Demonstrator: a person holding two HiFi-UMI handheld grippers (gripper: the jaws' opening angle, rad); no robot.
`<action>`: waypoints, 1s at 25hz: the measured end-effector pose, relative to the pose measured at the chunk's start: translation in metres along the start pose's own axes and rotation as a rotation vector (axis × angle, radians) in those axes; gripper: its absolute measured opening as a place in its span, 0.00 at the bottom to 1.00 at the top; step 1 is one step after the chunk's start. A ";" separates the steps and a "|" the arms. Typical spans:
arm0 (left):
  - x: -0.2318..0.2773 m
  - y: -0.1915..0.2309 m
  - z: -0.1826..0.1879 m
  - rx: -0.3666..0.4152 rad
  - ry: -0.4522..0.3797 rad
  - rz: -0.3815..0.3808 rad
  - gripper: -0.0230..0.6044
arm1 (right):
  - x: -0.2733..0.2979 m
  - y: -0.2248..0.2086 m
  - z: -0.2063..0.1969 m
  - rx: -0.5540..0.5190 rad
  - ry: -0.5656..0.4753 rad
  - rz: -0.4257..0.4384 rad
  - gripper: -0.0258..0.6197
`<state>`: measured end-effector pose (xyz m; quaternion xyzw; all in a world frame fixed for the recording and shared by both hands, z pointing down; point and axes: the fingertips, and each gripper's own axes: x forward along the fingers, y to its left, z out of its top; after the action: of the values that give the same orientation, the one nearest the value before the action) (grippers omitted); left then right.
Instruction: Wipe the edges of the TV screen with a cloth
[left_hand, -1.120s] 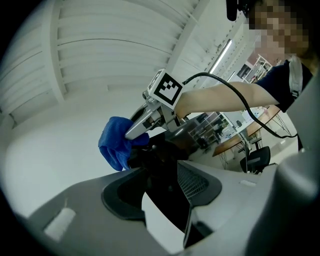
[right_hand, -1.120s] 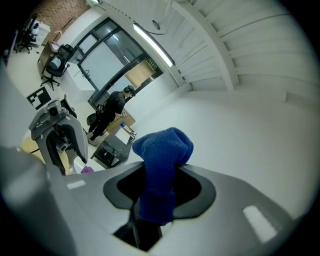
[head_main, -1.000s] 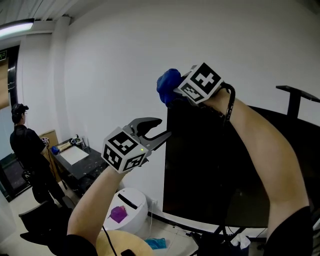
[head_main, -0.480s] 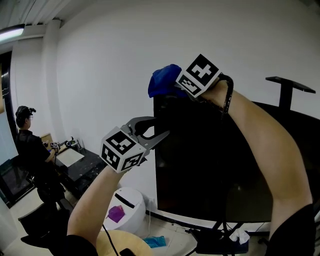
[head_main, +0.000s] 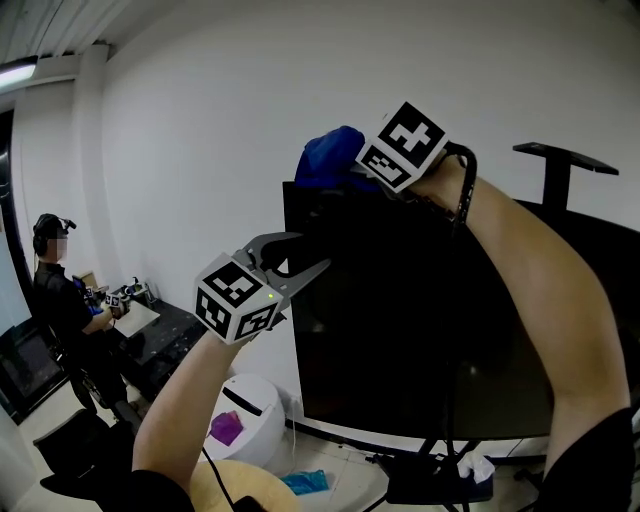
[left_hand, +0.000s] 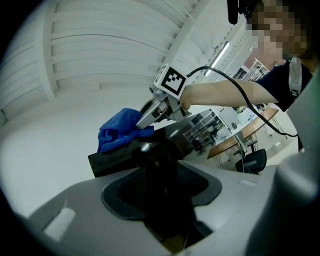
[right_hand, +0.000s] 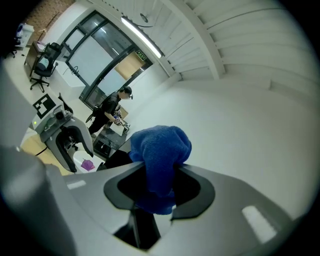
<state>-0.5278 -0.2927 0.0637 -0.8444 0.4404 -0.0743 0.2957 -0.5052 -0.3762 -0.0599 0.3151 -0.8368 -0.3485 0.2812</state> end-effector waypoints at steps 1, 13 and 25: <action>0.004 -0.003 0.001 -0.001 -0.002 -0.004 0.33 | -0.005 -0.002 -0.004 -0.001 0.001 -0.003 0.27; 0.067 -0.063 0.029 0.009 -0.020 -0.094 0.33 | -0.072 -0.032 -0.071 0.019 0.030 -0.046 0.27; 0.149 -0.150 0.082 0.023 -0.036 -0.172 0.33 | -0.164 -0.081 -0.165 0.074 0.052 -0.102 0.27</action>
<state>-0.3011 -0.3088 0.0614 -0.8769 0.3601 -0.0893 0.3056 -0.2587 -0.3696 -0.0644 0.3764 -0.8244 -0.3229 0.2729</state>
